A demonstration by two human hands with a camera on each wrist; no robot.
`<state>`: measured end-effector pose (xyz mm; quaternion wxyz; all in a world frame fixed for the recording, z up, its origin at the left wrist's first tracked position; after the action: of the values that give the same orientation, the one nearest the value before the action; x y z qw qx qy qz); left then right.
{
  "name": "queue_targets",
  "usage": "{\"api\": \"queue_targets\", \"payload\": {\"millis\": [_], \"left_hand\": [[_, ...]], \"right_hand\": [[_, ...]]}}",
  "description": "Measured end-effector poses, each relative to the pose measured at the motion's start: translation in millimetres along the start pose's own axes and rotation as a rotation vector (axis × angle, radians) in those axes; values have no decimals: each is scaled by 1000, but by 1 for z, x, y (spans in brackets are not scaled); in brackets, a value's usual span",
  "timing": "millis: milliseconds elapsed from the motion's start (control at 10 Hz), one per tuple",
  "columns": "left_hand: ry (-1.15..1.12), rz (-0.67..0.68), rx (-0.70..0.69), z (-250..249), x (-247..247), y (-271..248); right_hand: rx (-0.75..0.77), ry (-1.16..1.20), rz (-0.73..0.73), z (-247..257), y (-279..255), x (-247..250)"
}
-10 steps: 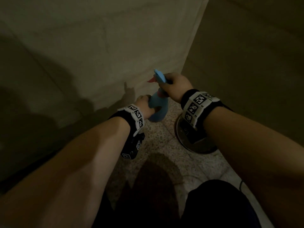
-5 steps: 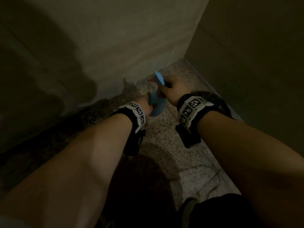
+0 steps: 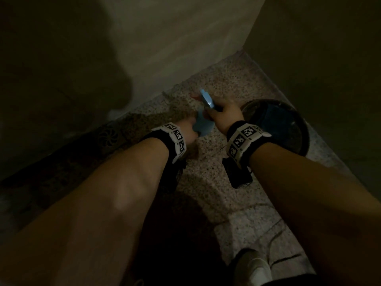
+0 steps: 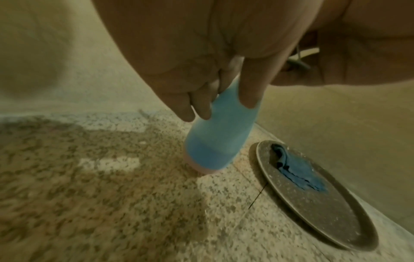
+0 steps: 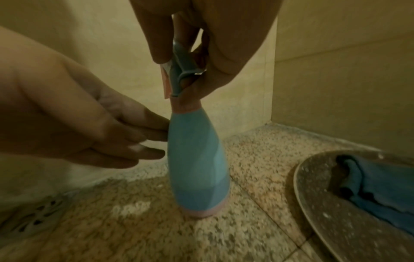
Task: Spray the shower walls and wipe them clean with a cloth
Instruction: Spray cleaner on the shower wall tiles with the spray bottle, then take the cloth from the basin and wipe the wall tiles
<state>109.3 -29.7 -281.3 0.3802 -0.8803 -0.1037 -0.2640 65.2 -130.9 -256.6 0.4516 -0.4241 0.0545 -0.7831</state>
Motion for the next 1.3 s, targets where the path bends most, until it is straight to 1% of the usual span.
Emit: {"api": "queue_targets", "payload": {"millis": [100,200,300,500,600,700,800,900,1000,1100,1200,1300], "left_hand": [[-37,17,-2,0,-3,1],[-17,19,-9,0,-4,0],[13,35,3,3,-6,1],[-5,27,4,1,-3,1],[84,56,40,4,-2,9],[227,82,59,7,-2,8],[324,69,79,11,-2,9],[342,20,84,6,4,1],[334,-5,92,-2,5,-5],[286,29,51,-17,-2,-7],[295,42,-7,-53,-7,-5],[252,97,-74,-84,-17,4]], "right_hand": [[-15,29,28,-5,4,-6],[-22,46,37,-9,6,-10],[-28,47,28,-12,9,-13],[7,30,10,-13,14,-16],[6,-15,10,-14,17,-17],[6,-89,9,-11,18,-16],[25,-111,47,-10,16,-12],[35,-102,47,-15,12,2],[9,-148,30,-34,9,24],[-77,-218,37,-64,12,49],[-190,-291,43,-102,18,73],[-327,-314,27,-141,21,95]]}}
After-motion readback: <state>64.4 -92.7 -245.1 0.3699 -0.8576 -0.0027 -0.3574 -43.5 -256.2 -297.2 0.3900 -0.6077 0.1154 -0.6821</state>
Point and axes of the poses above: each hand's wrist, its own y-axis towards the middle knuckle, its own x-axis out of the back of the hand, z = x × y, the point moved 5 cm from there along y, towards the middle knuckle, and after that the axes turned 7 degrees about -x, right-handed, at the moved point
